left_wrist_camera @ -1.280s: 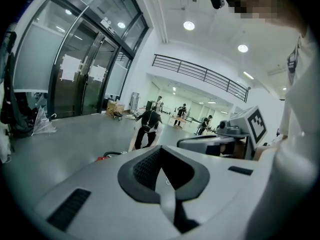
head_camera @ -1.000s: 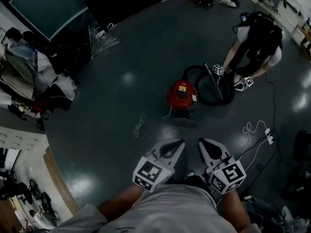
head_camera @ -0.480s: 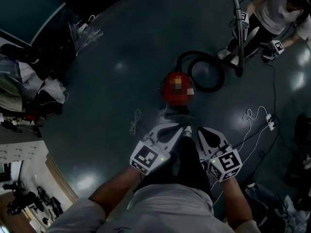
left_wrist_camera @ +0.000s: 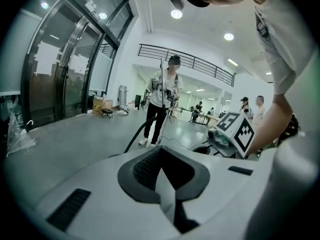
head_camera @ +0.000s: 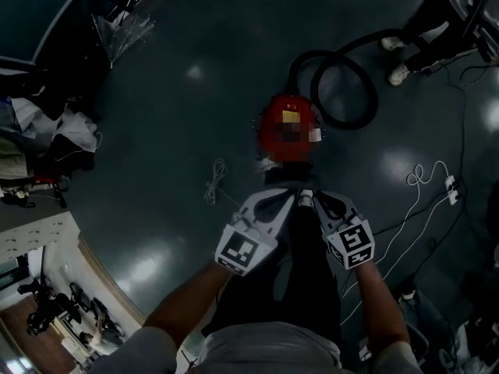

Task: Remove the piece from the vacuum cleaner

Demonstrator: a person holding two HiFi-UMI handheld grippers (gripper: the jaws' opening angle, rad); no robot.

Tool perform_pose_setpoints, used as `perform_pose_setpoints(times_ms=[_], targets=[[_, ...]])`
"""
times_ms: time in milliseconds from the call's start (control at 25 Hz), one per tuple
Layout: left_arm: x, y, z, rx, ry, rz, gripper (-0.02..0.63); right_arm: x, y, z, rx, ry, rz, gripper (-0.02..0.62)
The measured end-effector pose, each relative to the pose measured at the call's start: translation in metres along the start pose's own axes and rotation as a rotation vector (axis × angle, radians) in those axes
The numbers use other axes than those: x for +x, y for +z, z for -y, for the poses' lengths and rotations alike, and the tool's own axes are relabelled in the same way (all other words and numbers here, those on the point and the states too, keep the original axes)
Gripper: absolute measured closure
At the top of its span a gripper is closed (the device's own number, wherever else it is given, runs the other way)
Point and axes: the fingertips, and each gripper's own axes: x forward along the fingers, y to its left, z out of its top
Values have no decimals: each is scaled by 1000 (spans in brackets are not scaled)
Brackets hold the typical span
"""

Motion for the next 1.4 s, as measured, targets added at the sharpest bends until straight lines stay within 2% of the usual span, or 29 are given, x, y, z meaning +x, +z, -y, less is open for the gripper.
perform_pose_setpoints(times_ms=[200,400,480,560,680,840,960,1120,1320,1400], targets=[[44,-69,-24,3,-7,-42,600,57,-68,26,-2,8,-62,578],[73,-141,-40,9,-3,-129,601,110,-137,47,-68,19,-173,577],[85,-188,-42,65,-39,-217,600,127,-159,53,-108,29,-215,577],[97,-246,-43,136,-95,-350,600,138,-173,57,-115,36,-230,577],[112,-318,-44,272,-185,-535,525,146,-187,59,-96,41,-228,577],[129,-383,-43,446,-268,-683,482,146,-201,59,-81,41,-230,577],[141,-407,-47,528,-276,-735,474,142,-203,61,-74,38,-226,577],[152,-421,-52,600,-273,-763,471,133,-204,64,-62,32,-227,577],[152,-424,-51,657,-300,-771,547,124,-205,63,-47,29,-237,578],[151,-425,-49,656,-318,-771,568,122,-205,62,-43,27,-238,578]])
